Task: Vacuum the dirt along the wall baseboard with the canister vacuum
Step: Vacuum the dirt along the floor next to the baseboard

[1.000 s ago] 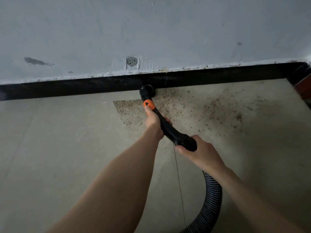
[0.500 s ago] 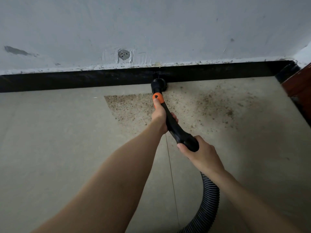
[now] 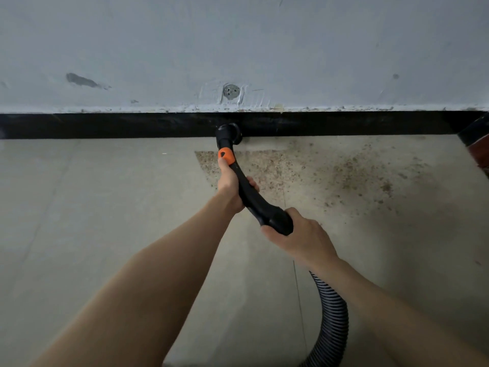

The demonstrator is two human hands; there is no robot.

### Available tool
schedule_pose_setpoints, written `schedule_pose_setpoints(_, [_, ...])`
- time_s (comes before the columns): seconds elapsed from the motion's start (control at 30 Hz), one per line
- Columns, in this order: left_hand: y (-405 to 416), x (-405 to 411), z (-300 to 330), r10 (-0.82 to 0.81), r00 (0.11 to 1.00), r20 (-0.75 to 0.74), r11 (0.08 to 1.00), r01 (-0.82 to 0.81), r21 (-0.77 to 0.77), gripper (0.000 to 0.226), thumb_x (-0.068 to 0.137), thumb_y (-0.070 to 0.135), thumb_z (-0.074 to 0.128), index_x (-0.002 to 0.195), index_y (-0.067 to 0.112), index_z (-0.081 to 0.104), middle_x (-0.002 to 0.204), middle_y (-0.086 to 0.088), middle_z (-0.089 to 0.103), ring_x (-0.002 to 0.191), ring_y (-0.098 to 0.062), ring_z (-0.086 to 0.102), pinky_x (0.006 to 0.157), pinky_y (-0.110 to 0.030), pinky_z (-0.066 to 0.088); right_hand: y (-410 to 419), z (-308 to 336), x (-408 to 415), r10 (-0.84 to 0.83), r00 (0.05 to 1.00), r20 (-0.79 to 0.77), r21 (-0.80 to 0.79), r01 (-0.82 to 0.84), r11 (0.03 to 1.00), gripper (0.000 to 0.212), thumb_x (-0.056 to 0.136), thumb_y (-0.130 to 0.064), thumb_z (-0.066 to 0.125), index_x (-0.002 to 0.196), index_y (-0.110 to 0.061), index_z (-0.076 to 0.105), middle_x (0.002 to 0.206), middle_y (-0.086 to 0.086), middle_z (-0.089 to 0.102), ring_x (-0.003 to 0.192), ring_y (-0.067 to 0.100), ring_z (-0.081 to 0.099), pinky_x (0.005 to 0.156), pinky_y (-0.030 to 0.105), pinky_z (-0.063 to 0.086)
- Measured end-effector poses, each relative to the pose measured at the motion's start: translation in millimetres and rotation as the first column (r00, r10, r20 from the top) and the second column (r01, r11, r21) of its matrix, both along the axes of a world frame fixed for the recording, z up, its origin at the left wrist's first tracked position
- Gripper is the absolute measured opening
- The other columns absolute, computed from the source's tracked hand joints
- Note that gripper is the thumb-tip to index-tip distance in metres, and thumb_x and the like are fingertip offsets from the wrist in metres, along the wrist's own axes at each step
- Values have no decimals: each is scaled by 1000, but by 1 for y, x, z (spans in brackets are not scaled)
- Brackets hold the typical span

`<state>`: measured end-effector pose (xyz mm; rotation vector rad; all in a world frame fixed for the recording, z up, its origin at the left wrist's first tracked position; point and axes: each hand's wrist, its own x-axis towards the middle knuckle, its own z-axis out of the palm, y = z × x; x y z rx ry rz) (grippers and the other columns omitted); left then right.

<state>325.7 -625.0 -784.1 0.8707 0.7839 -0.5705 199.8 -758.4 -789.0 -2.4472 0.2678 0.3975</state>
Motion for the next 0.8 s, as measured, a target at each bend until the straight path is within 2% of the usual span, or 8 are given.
schedule_pose_setpoints(0.1, [29, 2, 4, 88, 996, 22, 996, -89, 26, 72, 85, 73, 38, 112, 6, 48, 55, -4, 41, 40, -16, 41, 43, -22, 43, 22, 4, 12, 102, 995, 20, -7, -102, 995, 52, 77, -74, 52, 95, -26, 47, 74, -8, 58, 65, 12, 58, 51, 27, 37])
schedule_pose_setpoints(0.2, [62, 0, 5, 170, 985, 25, 984, -171, 40, 69, 85, 72, 40, 107, 7, 48, 49, -3, 42, 36, -15, 42, 42, -20, 44, 46, 7, 20, 189, 980, 56, -4, -189, 982, 55, 73, -78, 49, 91, -26, 45, 73, -9, 56, 62, 10, 55, 49, 27, 36])
schedule_pose_setpoints(0.4, [108, -16, -3, 250, 967, -43, 968, -248, 40, 66, 82, 72, 44, 104, 11, 47, 45, -2, 43, 37, -14, 42, 43, -19, 45, 79, 6, 20, 302, 953, -1, -7, -302, 953, 51, 72, -82, 47, 78, -32, 36, 71, -10, 54, 59, 6, 53, 47, 26, 32])
schedule_pose_setpoints(0.53, [110, -17, -5, 233, 969, -85, 972, -231, 29, 66, 80, 73, 48, 103, 11, 48, 44, -3, 44, 37, -15, 43, 43, -20, 46, 81, 7, 17, 294, 956, -13, -14, -294, 956, 52, 70, -83, 45, 78, -33, 36, 72, -10, 54, 60, 7, 54, 47, 26, 33])
schedule_pose_setpoints(0.7, [94, -17, -6, 185, 978, -100, 982, -181, 54, 69, 80, 73, 47, 106, 10, 49, 47, -3, 44, 38, -15, 44, 42, -22, 46, 70, 5, 8, 236, 972, -17, -11, -236, 972, 59, 70, -84, 44, 90, -29, 46, 77, -11, 57, 65, 6, 56, 51, 26, 40])
schedule_pose_setpoints(0.8, [84, -20, -6, 162, 981, -107, 985, -154, 78, 66, 81, 72, 46, 101, 10, 48, 44, -3, 45, 35, -15, 45, 41, -23, 46, 64, 2, -1, 207, 978, -15, -3, -207, 978, 60, 71, -84, 44, 90, -28, 47, 75, -10, 57, 63, 6, 55, 50, 25, 37])
